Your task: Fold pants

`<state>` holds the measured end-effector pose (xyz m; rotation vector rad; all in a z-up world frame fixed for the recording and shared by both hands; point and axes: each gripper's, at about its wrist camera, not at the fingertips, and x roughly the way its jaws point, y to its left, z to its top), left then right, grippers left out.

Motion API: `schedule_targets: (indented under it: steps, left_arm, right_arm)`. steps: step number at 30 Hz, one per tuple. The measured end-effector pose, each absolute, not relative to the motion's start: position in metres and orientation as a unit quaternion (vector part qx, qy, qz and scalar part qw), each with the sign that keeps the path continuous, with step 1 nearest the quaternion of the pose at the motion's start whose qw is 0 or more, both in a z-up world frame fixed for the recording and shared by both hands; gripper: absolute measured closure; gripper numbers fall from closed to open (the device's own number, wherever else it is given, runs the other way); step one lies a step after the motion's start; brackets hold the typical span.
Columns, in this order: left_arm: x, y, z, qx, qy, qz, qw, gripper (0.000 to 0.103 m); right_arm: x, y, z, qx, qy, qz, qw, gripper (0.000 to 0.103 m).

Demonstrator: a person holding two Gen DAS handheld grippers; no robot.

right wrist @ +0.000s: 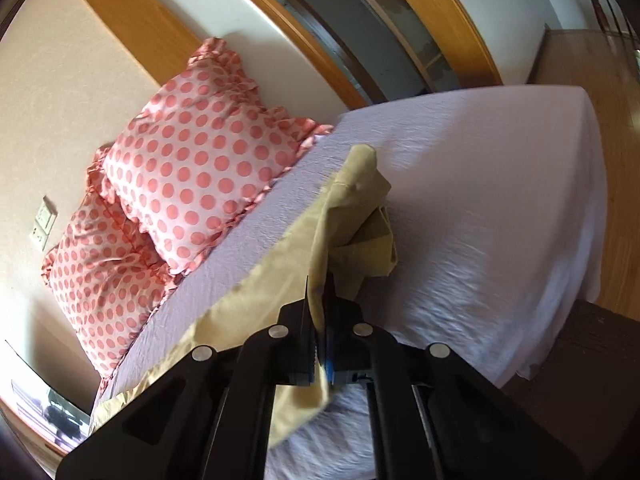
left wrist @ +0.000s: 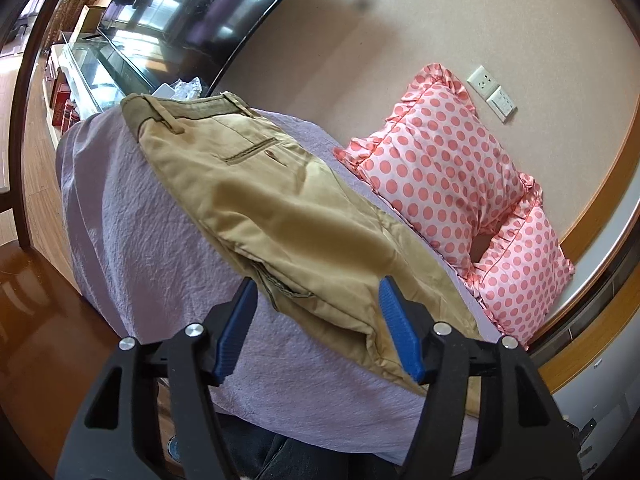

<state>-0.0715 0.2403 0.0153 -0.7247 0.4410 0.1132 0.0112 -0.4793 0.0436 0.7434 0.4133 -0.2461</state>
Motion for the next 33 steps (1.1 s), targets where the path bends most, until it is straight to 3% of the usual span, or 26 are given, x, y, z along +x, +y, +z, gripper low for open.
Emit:
schedule_targets:
  steps: [7,13,16,18,20,33]
  left_arm:
    - [-0.073,0.251,0.006,-0.387,0.220,0.060,0.894,0.033]
    - [-0.071,0.257,0.006,-0.415,0.210,0.036,0.885,0.023]
    - [-0.068,0.265,0.002,-0.428,0.217,0.036,0.876,0.022]
    - [-0.067,0.270,0.000,-0.433,0.217,0.042,0.874,0.022]
    - [-0.064,0.273,0.000,-0.434,0.218,0.048,0.873,0.022]
    - [-0.031,0.292,0.010,-0.462,0.237,0.061,0.852,0.021]
  right_arm:
    - [0.083,-0.312,0.111,0.284,0.191,0.174,0.923,0.100]
    - [0.107,-0.134,0.062,0.127,0.367,0.355,0.850,0.099]
    - [0.093,-0.104,0.043,0.068,0.405,0.371,0.833,0.087]
    - [0.084,-0.108,0.048,0.072,0.386,0.381,0.837,0.058]
    - [0.085,-0.117,0.055,0.091,0.368,0.373,0.847,0.040]
    - [0.092,-0.115,0.044,0.101,0.384,0.372,0.839,0.035]
